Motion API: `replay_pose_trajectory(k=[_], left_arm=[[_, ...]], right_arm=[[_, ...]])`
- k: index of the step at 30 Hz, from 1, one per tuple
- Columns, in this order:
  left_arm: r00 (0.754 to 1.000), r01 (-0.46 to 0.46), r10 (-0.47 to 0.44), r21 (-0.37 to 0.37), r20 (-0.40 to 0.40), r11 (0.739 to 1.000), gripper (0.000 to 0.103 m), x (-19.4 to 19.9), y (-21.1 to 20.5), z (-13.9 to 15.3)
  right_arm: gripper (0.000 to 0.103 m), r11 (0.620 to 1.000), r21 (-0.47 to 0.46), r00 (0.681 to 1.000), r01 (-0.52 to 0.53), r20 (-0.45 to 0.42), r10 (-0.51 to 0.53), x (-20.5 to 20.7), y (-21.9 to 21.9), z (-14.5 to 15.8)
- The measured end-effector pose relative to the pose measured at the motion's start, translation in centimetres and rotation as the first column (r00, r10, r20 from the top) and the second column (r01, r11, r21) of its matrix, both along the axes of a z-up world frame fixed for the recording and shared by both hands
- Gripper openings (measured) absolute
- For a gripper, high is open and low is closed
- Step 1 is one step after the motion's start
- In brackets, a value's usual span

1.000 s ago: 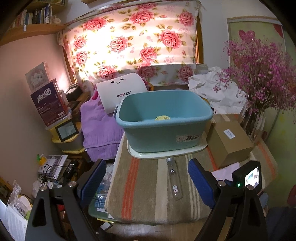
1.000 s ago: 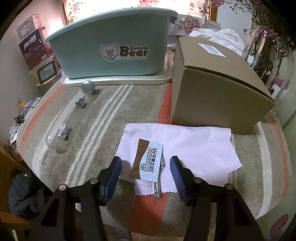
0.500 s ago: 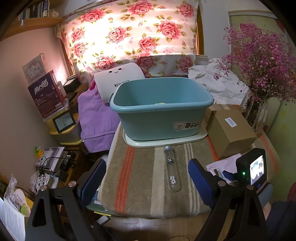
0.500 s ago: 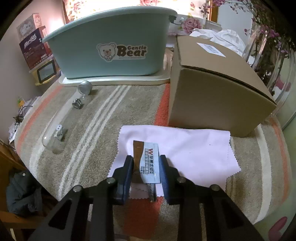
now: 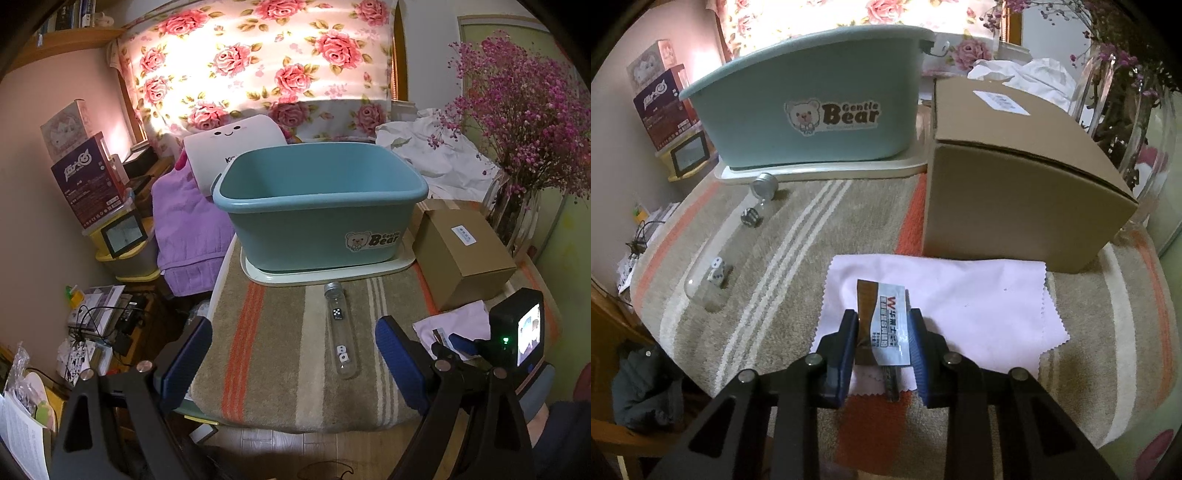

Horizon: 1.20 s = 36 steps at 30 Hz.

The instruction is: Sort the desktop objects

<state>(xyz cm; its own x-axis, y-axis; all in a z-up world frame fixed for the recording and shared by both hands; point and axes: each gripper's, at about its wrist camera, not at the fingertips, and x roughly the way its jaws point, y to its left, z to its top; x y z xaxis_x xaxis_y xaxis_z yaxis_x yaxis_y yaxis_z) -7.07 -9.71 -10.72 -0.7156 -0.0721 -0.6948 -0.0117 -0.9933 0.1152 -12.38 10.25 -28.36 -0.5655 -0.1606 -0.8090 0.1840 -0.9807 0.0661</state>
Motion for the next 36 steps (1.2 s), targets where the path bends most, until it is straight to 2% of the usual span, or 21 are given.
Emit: replay_pose_trajectory(k=[14, 36], left_arm=[[1.000, 0.011, -0.011, 0.009, -0.012, 1.000, 0.092, 0.1, 0.8, 0.6], [0.995, 0.028, -0.028, 0.004, -0.097, 1.000, 0.092, 1.9, 1.6, 5.4]], right_arm=[[0.029, 1.000, 0.012, 0.999, 0.009, -0.031, -0.008, 0.7, 0.7, 3.5], [0.029, 0.995, 0.076, 0.996, 0.070, -0.067, -0.065, 3.3, 0.9, 13.2]])
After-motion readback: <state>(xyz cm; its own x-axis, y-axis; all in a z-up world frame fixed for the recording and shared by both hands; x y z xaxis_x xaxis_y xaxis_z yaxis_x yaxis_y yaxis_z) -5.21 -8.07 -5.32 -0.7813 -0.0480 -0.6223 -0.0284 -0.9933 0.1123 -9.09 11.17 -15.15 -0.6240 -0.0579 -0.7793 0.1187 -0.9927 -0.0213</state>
